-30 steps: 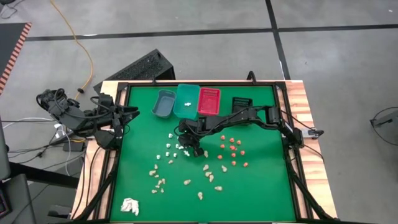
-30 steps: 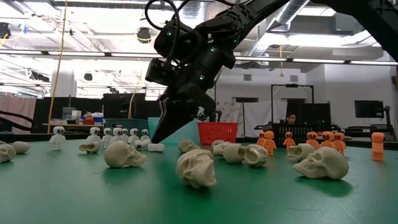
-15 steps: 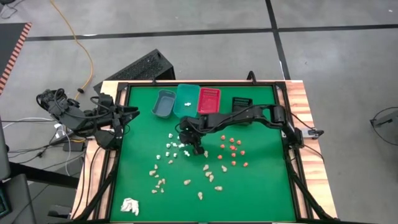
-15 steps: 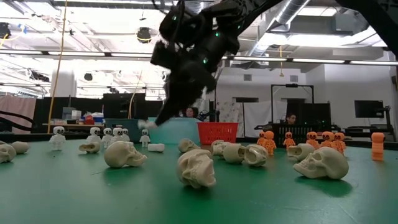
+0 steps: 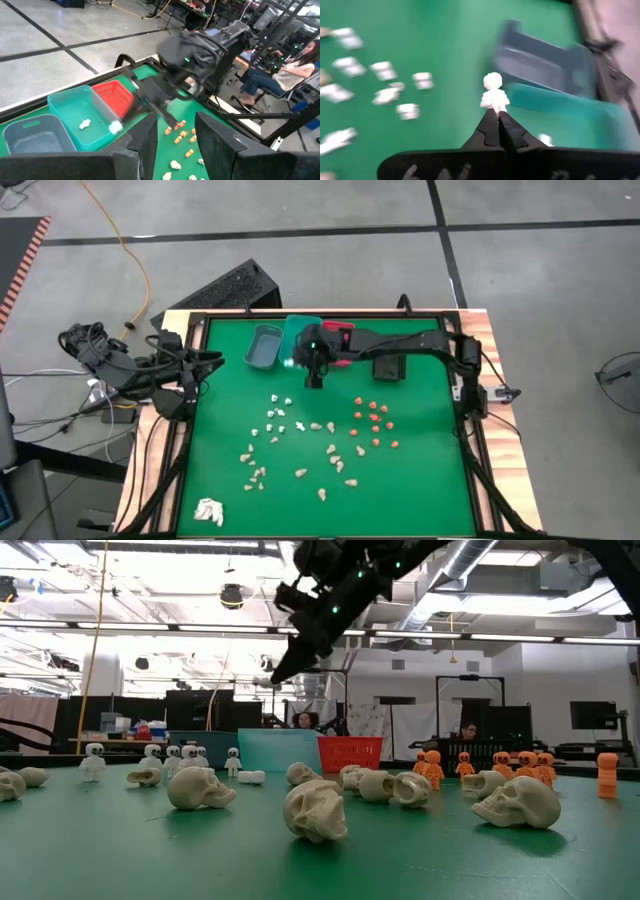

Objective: Sort Halloween decoration
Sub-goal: Put the white skeleton toy into the light blue bin, then put the orange skeleton toy into the black bin

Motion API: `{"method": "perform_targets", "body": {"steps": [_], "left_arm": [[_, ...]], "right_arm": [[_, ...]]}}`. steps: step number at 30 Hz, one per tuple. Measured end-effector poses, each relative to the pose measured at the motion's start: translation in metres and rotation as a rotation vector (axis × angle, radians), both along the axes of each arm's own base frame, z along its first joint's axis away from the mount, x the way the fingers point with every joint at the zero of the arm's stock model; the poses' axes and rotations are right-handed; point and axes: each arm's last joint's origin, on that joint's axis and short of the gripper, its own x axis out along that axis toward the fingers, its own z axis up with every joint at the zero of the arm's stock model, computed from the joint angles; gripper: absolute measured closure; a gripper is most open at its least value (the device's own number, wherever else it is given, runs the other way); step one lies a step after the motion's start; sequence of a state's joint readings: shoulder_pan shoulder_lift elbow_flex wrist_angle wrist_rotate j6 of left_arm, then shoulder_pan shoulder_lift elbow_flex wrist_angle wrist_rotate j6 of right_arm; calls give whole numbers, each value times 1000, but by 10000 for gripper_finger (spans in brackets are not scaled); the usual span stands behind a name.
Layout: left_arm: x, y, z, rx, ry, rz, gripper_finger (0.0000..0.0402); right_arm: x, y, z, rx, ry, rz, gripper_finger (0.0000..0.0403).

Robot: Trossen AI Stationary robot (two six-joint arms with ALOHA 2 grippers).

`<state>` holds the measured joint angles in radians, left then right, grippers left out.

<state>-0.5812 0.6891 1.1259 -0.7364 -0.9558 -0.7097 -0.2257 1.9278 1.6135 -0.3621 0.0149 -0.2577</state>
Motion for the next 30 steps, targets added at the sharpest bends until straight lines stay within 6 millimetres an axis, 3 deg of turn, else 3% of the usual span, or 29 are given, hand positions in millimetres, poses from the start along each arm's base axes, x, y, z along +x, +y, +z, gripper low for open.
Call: {"method": "perform_targets", "body": {"steps": [6,10,17,27,30], "left_arm": [[0,0,0,2,-2,11,281],[0,1,0,8,-2,26,281],[-1,1,0,16,-1,47,281],[-1,2,0,17,-2,52,281],[-1,1,0,17,-1,50,281]], "right_arm": [[-7,-41,-10,81,2,-186,403],[-7,-53,-25,103,33,-223,403],[-3,-53,-32,75,49,-193,391],[-5,-57,-32,64,57,-201,297],[-10,-54,-17,72,64,-186,283]]}}
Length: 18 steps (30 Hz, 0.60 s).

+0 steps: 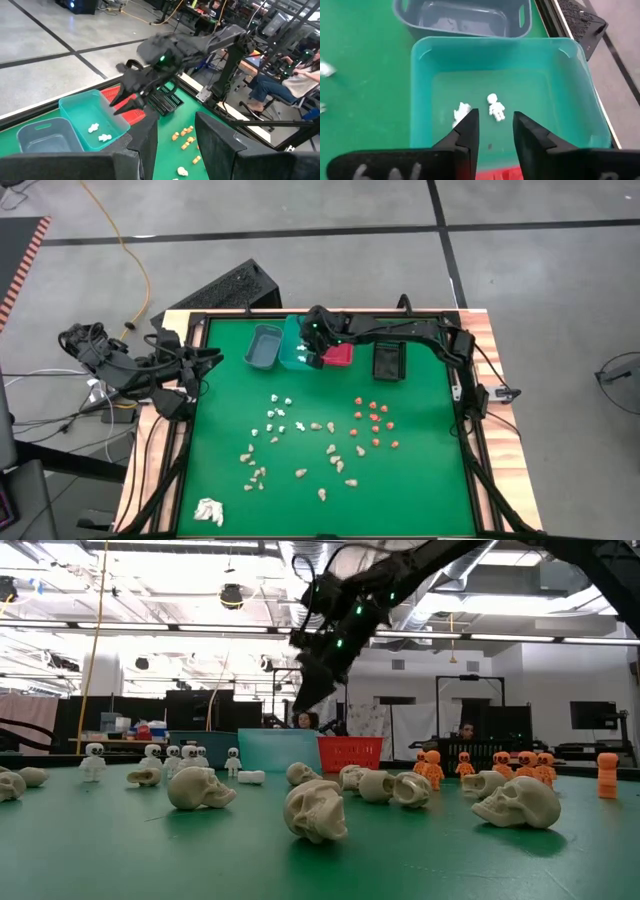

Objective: Sort Halloween decoration
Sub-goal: Put the orange skeleton toy into the black bin

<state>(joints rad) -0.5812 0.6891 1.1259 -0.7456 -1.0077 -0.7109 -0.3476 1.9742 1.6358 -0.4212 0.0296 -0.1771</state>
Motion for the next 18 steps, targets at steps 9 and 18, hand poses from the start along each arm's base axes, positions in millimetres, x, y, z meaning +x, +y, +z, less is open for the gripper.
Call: {"method": "perform_targets", "body": {"steps": [9,18], "left_arm": [[0,0,0,28,13,-4,281],[0,0,0,24,16,-24,281]], "right_arm": [[-66,33,121,-68,-139,43,284],[-184,86,171,60,-77,-95,285]]}}
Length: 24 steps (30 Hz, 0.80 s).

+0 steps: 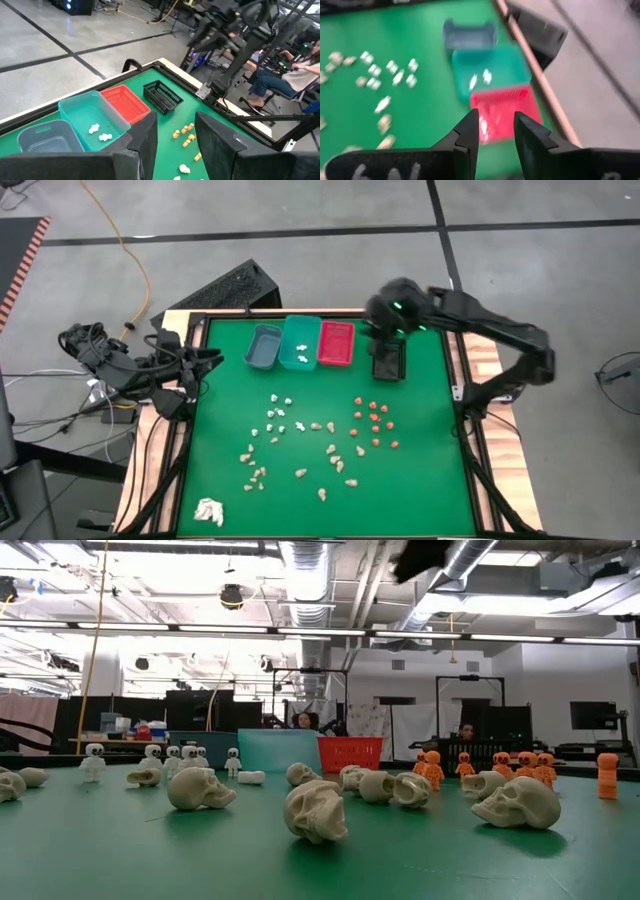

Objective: Sort Halloween decoration
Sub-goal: Put the orange skeleton toy into the black bin

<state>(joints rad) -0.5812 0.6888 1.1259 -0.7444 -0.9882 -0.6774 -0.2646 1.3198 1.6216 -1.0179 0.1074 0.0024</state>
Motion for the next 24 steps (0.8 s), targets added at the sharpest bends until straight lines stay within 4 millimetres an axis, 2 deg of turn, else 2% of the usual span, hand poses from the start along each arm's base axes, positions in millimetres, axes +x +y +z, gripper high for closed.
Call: {"method": "perform_targets", "body": {"steps": [3,5,9,17,24], "left_arm": [[0,0,0,-4,3,-16,281],[0,-1,0,-6,4,-22,281],[0,-1,0,-5,4,-21,281],[0,0,0,-1,1,-6,281],[3,-1,-1,29,16,13,281]], "right_arm": [[-31,26,-7,65,19,-51,285],[-48,45,-18,111,20,-82,285],[-68,81,-55,183,3,-163,285],[-76,145,-136,235,-28,-188,285],[-81,183,-187,225,44,-219,285]]}}
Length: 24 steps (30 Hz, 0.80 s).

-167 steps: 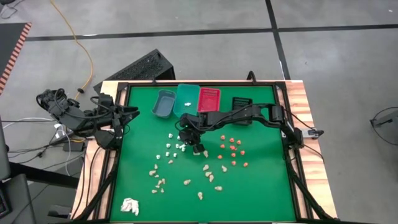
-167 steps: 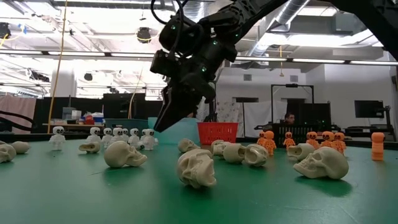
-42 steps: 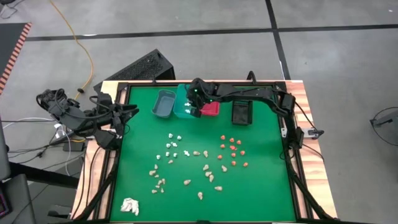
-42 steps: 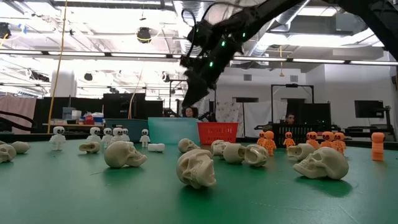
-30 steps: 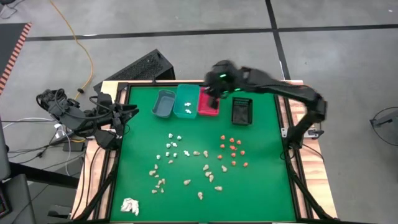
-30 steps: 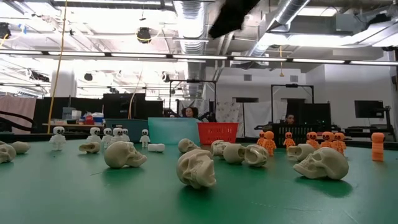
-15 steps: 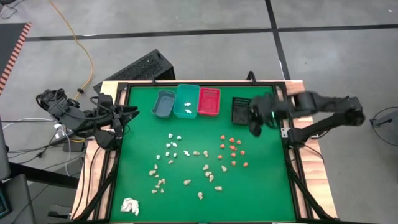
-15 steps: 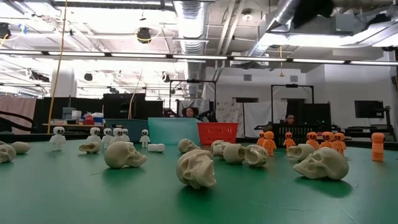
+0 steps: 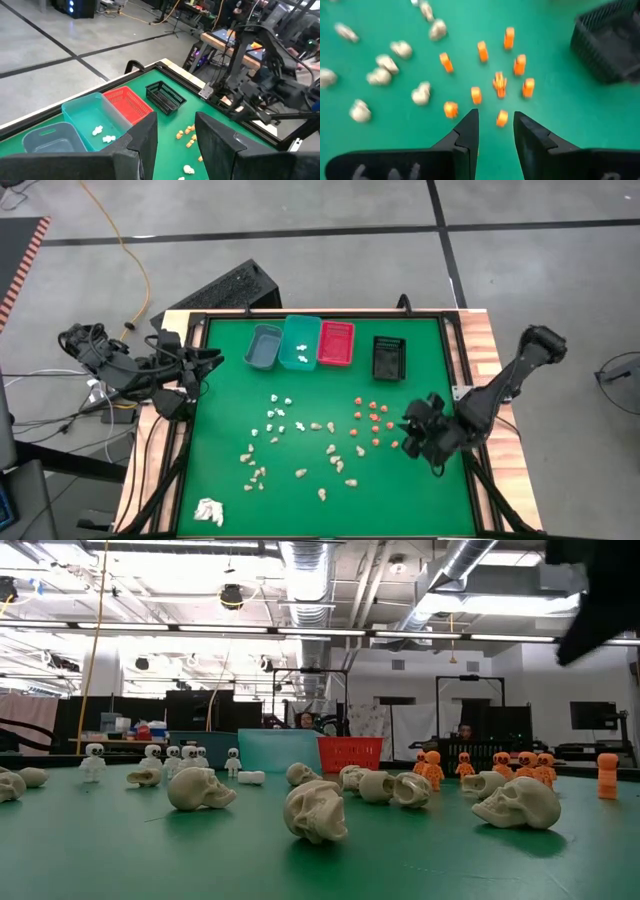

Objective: Sort Halloween decoration
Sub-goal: Put the orange skeleton toy into the black bin

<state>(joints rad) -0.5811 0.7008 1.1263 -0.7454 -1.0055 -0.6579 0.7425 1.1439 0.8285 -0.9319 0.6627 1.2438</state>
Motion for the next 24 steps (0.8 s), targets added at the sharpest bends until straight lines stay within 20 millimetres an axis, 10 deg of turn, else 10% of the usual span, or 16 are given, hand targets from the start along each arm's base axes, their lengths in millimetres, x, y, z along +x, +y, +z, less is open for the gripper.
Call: {"method": "perform_targets", "body": {"steps": [10,24], "left_arm": [[11,-7,-9,22,56,-17,281],[19,-15,-12,-3,83,-93,256]], "right_arm": [[10,25,-37,-30,91,-85,274],[12,31,-39,33,46,-121,177]]}}
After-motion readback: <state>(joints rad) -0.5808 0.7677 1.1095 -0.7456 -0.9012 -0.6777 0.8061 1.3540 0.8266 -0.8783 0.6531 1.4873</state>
